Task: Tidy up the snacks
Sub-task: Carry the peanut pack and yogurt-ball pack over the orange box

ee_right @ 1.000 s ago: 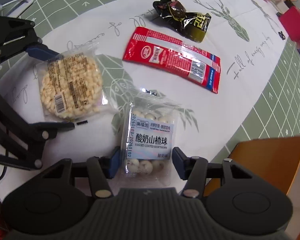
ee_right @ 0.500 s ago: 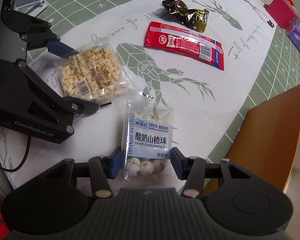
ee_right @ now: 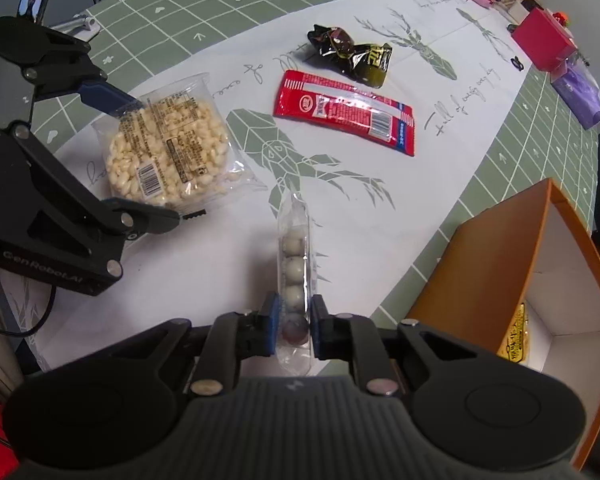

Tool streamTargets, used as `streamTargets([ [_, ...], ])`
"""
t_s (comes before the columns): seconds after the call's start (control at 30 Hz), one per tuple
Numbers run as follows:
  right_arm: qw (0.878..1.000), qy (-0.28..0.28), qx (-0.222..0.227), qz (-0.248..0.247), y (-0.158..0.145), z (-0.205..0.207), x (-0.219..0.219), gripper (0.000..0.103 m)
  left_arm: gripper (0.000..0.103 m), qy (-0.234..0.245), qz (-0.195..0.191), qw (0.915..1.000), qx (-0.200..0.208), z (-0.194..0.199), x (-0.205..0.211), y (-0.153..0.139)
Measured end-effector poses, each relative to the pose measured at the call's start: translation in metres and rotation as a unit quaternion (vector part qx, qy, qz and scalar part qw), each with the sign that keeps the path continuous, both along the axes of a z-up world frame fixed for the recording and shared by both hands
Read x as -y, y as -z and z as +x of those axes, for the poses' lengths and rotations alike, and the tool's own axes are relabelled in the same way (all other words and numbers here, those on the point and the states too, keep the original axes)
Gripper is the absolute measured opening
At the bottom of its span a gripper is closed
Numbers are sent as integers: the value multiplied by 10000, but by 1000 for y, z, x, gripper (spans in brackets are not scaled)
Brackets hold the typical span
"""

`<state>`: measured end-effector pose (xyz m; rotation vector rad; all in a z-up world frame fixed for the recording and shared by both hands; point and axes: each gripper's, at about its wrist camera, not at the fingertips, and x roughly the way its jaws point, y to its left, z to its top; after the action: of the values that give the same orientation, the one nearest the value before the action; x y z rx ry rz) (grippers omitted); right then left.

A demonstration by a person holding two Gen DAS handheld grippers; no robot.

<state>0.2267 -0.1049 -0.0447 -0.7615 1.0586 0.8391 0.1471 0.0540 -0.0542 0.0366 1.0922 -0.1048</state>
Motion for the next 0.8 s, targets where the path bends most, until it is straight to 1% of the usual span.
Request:
streamTargets([
  [0.2,9996,-96,249,118,-23,-10,12,13,93,19,97,9999,138,-2,6,-20],
  [0.3,9993,-113,318,168,-38,-14,18,13,93,145,167,9996,167,-1,14,-30],
  [0.43,9981,-136,573,189,-64,-19,26,13,93,376,255,9987,229,2,27,-48],
  [0.53,9969,-95,752,227,-83,-19,35,13,93,483,339,9976,370,5,35,-65],
  [0.63,9953,-39,947,185,-95,-18,44,13,93,624,425,9958,516,9,45,-82],
  [0.73,9943,109,1062,82,-101,-12,56,13,93,918,542,9931,493,18,62,-92],
  [0.8,9935,215,1116,-1,-103,-8,65,13,93,1169,718,9895,464,25,78,-96],
])
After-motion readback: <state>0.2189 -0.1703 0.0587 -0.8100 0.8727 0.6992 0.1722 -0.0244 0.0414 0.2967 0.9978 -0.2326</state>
